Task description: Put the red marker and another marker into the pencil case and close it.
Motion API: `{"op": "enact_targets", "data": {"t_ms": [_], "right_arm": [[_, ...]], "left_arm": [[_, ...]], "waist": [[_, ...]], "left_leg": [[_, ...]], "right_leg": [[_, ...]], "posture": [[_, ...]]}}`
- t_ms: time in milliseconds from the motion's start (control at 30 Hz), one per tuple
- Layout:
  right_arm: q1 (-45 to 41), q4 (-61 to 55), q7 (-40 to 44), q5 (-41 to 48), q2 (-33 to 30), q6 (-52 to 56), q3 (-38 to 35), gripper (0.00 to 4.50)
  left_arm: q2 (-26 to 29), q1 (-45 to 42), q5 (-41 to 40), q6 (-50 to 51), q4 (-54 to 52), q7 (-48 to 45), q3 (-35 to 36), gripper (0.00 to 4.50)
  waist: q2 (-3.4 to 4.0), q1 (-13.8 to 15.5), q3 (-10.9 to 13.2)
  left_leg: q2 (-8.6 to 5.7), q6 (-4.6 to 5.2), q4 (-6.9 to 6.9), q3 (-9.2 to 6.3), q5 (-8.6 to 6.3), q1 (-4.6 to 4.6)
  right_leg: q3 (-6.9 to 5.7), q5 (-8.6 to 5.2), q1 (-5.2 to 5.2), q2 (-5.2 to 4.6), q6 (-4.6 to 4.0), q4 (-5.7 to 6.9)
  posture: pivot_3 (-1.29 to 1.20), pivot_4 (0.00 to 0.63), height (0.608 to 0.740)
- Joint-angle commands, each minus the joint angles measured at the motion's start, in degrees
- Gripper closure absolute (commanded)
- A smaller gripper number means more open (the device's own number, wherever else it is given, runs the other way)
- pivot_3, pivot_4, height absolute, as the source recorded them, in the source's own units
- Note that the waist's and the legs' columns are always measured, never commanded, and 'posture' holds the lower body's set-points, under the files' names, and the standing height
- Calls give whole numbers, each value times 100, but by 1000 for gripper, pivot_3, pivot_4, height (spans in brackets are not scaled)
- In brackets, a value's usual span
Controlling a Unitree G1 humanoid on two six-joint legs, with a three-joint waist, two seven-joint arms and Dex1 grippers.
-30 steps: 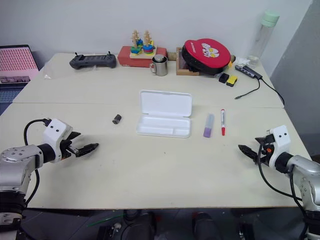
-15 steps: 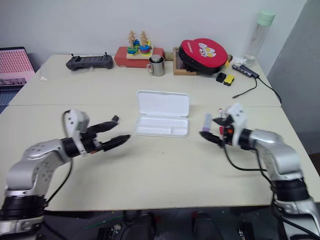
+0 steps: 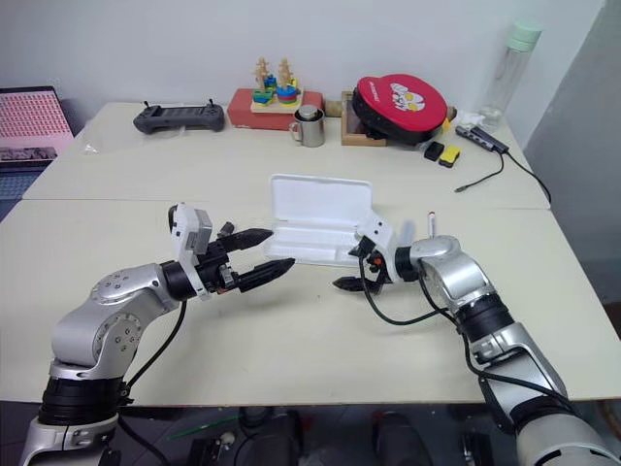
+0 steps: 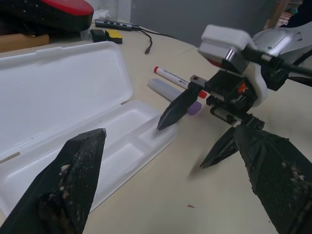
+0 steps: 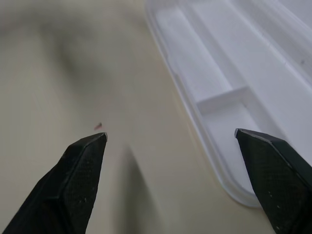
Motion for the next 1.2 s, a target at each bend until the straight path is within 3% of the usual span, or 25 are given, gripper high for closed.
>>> {"op": "enact_targets", "data": {"t_ms": [33, 500, 600, 867, 1200], "right_arm": [[-212, 588, 6, -359, 79, -428, 1, 1129], [-288, 754, 260, -572, 384, -764, -215, 4481], [-50, 266, 499, -444, 335, -1115, -268, 4494], [852, -1443, 1072, -369, -93, -412, 32, 4494], [1131, -1923, 1097, -347, -132, -277, 37, 4494]], "left_arm": [[53, -19, -235, 29, -312, 81, 301, 0], [114, -101, -218, 25, -159, 59, 321, 0], [176, -125, -149, 13, -123, 62, 318, 0], [339, -7, -254, 152, -281, -113, 239, 0], [493, 7, -265, 240, -469, -417, 42, 0]], "waist": [[0, 0, 0], [0, 10, 0], [0, 8, 0], [1, 14, 1], [1, 9, 0]], "left_leg": [[0, 0, 0, -1, 0, 1], [-1, 0, 0, -4, 0, 2], [-1, -1, 0, -5, 0, 1], [-1, -1, -3, -5, -1, -1], [0, -1, 0, -5, 0, 1]], "right_leg": [[-1, 0, 2, 0, 1, 0], [-4, 1, 7, 0, -3, -3], [-5, 1, 7, 0, -3, -3], [-5, -1, 6, 0, -1, -4], [-4, -2, 5, 0, 2, -3]], "posture": [[0, 150, 740], [0, 150, 740], [0, 150, 740], [0, 150, 740], [0, 150, 740]]}}
